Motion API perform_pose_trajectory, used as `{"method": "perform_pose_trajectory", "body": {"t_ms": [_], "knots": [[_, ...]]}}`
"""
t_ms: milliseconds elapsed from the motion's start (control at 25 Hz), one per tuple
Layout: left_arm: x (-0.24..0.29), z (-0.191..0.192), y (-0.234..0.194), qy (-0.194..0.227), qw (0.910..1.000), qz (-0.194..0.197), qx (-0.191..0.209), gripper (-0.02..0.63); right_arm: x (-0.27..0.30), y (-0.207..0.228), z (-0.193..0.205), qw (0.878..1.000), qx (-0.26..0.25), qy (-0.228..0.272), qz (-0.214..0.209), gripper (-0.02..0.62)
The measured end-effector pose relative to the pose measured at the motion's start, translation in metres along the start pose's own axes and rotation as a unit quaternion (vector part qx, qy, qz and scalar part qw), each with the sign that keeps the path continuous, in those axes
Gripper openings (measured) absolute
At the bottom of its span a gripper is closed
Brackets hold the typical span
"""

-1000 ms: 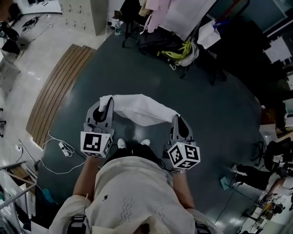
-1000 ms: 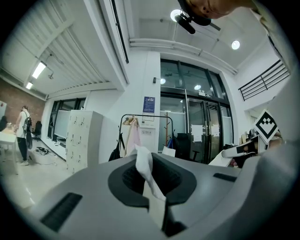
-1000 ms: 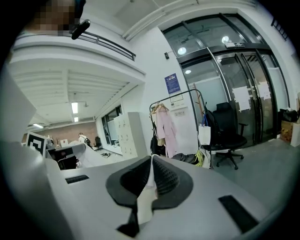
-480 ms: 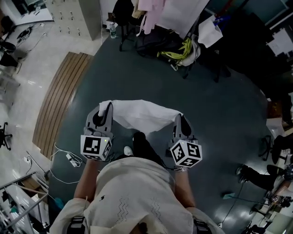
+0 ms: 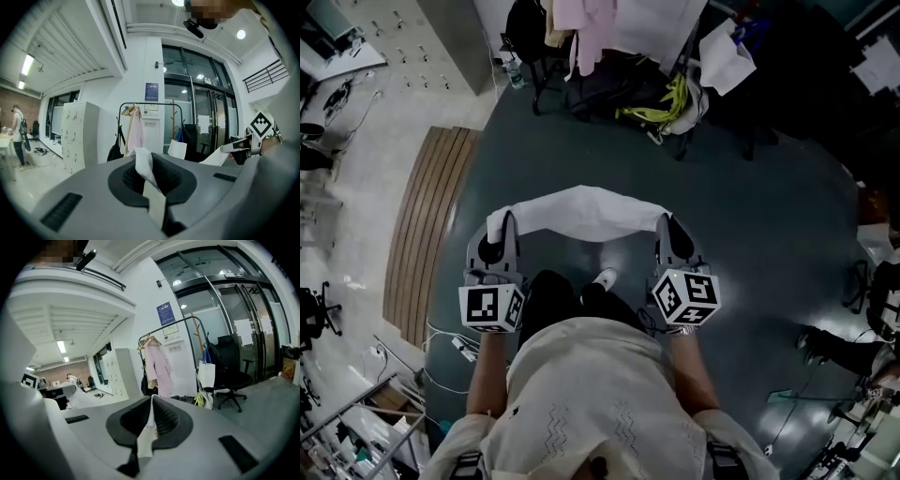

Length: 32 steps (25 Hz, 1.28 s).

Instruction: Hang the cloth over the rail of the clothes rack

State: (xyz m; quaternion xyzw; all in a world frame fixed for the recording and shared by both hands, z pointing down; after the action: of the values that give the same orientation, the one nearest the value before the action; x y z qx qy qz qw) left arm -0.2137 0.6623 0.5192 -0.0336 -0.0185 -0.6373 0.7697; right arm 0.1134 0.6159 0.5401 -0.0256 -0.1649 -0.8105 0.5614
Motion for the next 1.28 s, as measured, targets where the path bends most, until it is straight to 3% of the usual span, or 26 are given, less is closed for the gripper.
{"method": "perform_pose_trajectory", "body": {"t_ms": [280, 520, 800, 1040, 1280], "knots": [[0.088, 0.009, -0.038, -0.002, 0.9992, 0.036, -0.019, 0.020, 0.059, 0.011, -0.010, 0.998, 0.009, -0.005, 0.057, 0.021], [0.175, 0.006, -0.084, -0.009, 0.9931, 0.111, -0.037, 0.020, 0.110, -0.006, -0.029, 0.992, 0.015, -0.012, 0.126, 0.021], [0.257, -0.008, -0.115, 0.004, 0.9796, 0.200, -0.020, 0.020, 0.162, -0.020, -0.046, 0.983, 0.027, 0.006, 0.183, 0.021], [0.307, -0.008, -0.121, -0.004, 0.9781, 0.205, -0.036, 0.020, 0.193, -0.005, -0.057, 0.979, 0.033, 0.009, 0.200, 0.021], [0.367, -0.016, -0.094, -0.017, 0.9781, 0.207, -0.015, 0.020, 0.243, 0.058, -0.073, 0.979, 0.052, 0.024, 0.197, 0.021]]}}
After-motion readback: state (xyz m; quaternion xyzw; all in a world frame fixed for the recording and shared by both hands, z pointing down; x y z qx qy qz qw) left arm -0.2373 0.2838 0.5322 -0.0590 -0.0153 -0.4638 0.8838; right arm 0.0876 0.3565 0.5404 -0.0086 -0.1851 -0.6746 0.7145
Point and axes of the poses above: the fingertips, and each gripper's own axes: x forward along the fingers, y to its right, z out of its underside, the point moved 8 cm from there along -x, backward along the fingers, and after that the axes turned 5 degrees about y, right-handed, at the moved point
